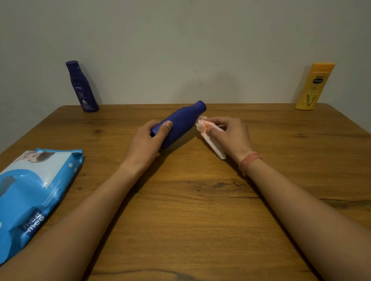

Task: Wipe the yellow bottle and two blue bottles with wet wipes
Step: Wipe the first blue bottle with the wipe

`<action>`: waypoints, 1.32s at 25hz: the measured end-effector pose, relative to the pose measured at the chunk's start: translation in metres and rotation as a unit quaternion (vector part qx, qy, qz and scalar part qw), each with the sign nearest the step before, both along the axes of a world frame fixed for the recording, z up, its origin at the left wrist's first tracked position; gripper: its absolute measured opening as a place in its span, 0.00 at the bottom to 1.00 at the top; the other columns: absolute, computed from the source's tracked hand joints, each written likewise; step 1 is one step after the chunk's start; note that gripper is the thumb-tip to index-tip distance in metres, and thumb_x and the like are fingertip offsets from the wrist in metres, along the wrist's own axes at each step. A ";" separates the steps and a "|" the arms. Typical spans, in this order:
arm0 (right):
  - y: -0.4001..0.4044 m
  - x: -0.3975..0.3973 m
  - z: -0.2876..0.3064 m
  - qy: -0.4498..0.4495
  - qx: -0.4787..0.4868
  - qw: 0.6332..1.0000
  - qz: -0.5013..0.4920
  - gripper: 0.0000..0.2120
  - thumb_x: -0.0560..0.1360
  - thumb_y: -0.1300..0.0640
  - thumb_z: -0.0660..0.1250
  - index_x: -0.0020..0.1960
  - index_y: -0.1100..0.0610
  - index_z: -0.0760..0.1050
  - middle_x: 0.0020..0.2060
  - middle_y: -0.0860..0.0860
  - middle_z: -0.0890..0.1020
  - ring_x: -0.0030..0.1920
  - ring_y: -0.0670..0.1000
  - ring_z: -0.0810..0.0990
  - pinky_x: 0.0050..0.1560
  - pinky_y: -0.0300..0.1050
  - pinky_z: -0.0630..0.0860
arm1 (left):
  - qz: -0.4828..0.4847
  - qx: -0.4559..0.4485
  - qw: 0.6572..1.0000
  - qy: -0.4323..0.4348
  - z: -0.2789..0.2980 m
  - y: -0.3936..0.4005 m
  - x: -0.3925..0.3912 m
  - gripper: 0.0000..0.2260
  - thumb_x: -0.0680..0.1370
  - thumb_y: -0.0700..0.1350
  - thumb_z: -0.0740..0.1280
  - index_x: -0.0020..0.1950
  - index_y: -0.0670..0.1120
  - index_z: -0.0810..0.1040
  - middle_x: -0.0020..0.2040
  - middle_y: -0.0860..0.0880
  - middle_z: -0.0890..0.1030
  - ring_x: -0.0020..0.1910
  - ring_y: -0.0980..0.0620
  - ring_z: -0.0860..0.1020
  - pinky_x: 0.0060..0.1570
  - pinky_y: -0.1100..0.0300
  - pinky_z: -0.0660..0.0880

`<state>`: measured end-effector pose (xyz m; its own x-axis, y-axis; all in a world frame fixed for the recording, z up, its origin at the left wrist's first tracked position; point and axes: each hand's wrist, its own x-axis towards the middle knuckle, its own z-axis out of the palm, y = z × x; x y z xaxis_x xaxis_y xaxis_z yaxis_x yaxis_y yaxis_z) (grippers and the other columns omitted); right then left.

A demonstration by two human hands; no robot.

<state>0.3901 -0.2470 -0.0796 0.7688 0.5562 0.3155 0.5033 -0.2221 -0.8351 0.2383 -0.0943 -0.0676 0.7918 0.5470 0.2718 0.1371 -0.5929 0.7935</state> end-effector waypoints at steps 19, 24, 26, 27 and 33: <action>0.011 -0.023 0.005 0.155 0.273 0.948 0.048 0.09 0.77 0.61 0.68 0.56 0.56 0.78 0.49 0.50 0.83 0.48 0.46 0.83 0.47 0.38 0.79 | -0.168 -0.398 0.899 -0.076 0.005 -0.019 0.001 0.13 0.78 0.47 0.66 0.59 0.46 0.69 0.65 0.37 0.74 0.50 0.44 0.83 0.47 0.55 0.81; 0.013 -0.031 0.006 0.124 0.285 0.949 -0.046 0.07 0.76 0.58 0.69 0.54 0.53 0.78 0.50 0.48 0.82 0.51 0.48 0.82 0.52 0.47 0.82 | -0.208 -0.430 0.875 -0.077 0.004 -0.024 0.002 0.21 0.78 0.47 0.66 0.69 0.46 0.67 0.65 0.38 0.73 0.52 0.42 0.82 0.46 0.55 0.81; 0.008 -0.030 0.011 0.072 0.311 0.946 -0.061 0.08 0.76 0.57 0.69 0.55 0.54 0.78 0.51 0.47 0.82 0.51 0.45 0.81 0.52 0.43 0.80 | -0.207 -0.425 0.878 -0.074 0.003 -0.025 0.004 0.18 0.80 0.46 0.63 0.70 0.48 0.68 0.66 0.38 0.72 0.53 0.43 0.81 0.48 0.53 0.81; 0.006 -0.031 0.013 0.011 0.306 0.951 -0.047 0.08 0.76 0.58 0.68 0.55 0.55 0.78 0.51 0.47 0.81 0.51 0.44 0.80 0.51 0.40 0.79 | -0.204 -0.415 0.884 -0.073 0.002 -0.026 0.005 0.17 0.81 0.46 0.61 0.70 0.49 0.68 0.66 0.38 0.71 0.53 0.44 0.80 0.50 0.52 0.80; 0.015 -0.057 0.008 -0.299 0.083 0.944 0.113 0.13 0.74 0.65 0.69 0.57 0.56 0.80 0.56 0.51 0.80 0.58 0.49 0.76 0.62 0.39 0.71 | -0.205 -0.524 0.819 -0.115 -0.001 -0.021 0.005 0.22 0.83 0.57 0.54 0.72 0.46 0.70 0.66 0.37 0.75 0.61 0.42 0.76 0.64 0.44 0.72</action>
